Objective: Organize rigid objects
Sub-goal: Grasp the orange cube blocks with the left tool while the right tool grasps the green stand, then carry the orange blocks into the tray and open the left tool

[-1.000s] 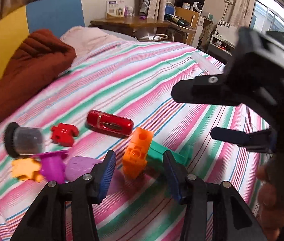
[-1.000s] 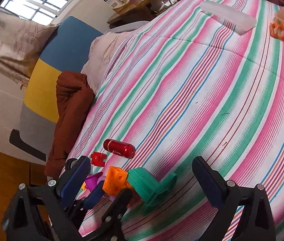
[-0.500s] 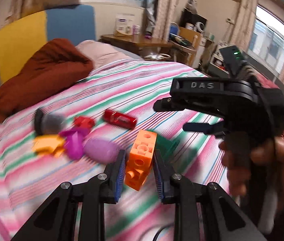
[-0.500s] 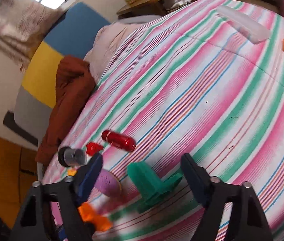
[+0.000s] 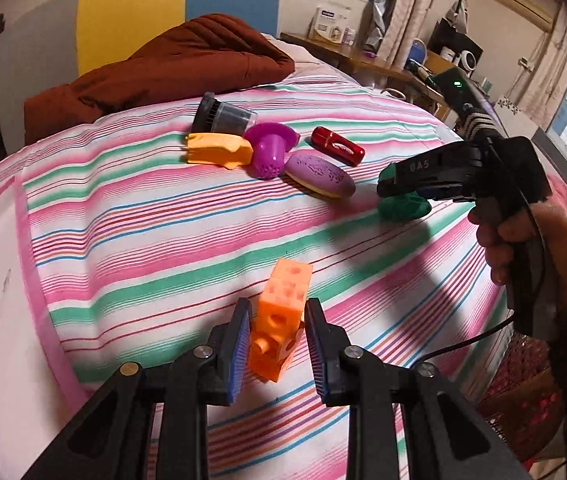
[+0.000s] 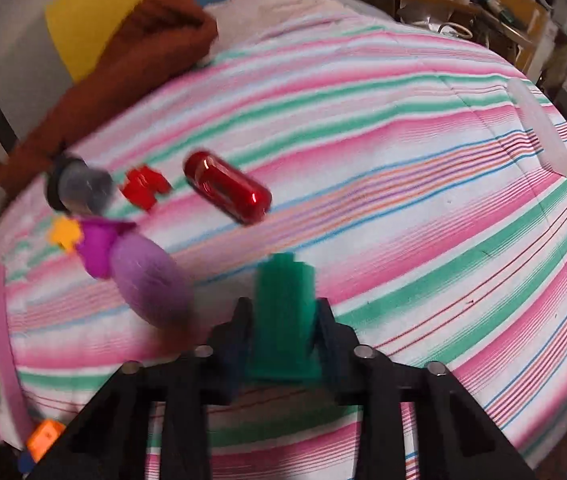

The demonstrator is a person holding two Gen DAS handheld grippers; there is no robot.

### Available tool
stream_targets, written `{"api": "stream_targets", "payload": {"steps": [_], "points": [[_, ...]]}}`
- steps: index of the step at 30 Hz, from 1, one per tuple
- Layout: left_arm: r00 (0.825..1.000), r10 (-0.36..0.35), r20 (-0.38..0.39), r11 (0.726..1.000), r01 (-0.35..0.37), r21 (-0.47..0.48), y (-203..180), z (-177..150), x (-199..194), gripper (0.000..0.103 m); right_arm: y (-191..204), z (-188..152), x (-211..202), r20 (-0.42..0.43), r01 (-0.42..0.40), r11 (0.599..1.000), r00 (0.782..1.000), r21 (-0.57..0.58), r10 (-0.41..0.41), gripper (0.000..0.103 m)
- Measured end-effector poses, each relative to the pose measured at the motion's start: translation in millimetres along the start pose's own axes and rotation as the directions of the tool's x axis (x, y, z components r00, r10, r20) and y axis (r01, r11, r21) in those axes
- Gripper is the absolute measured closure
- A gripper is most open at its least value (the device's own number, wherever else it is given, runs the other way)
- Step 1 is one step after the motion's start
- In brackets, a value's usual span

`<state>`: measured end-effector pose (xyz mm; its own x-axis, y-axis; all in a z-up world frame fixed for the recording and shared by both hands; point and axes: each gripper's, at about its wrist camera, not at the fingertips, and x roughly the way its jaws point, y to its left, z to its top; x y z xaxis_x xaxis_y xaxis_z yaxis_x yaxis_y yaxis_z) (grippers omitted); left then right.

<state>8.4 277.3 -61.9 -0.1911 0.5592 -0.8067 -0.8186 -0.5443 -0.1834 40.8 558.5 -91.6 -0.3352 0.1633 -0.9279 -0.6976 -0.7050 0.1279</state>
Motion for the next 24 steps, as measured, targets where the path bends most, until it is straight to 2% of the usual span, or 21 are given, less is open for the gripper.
{"api": "stream_targets", "payload": {"steps": [8,16,22,23,24], "points": [[0.999,0.012,-0.041,1.0,-0.012,-0.005,4.6,-1.7,27.5,0.072,-8.4,-0.8,4.6,-0.022,-0.004,1.0,1.0,0.008,0.004,0.072],[0.999,0.008,-0.045,1.0,-0.008,-0.004,6.8,5.0,36.0,0.07,-19.1,3.6,4.7,-0.022,-0.018,1.0,1.0,0.025,0.019,0.072],[0.997,0.072,-0.04,0.997,-0.07,0.032,-2.7,4.6,39.4,0.068,-19.2,0.8,1.5,-0.021,-0.01,1.0,1.0,0.015,0.01,0.072],[0.995,0.089,-0.033,0.996,-0.088,0.034,-3.5,3.2,39.2,0.074,-15.3,0.2,1.8,-0.021,-0.002,1.0,1.0,0.004,0.002,0.072],[0.993,0.112,-0.027,0.993,-0.111,0.045,-4.8,2.0,38.9,0.075,-12.3,-0.6,1.7,-0.02,0.011,1.0,1.0,-0.015,-0.012,0.072]]}}
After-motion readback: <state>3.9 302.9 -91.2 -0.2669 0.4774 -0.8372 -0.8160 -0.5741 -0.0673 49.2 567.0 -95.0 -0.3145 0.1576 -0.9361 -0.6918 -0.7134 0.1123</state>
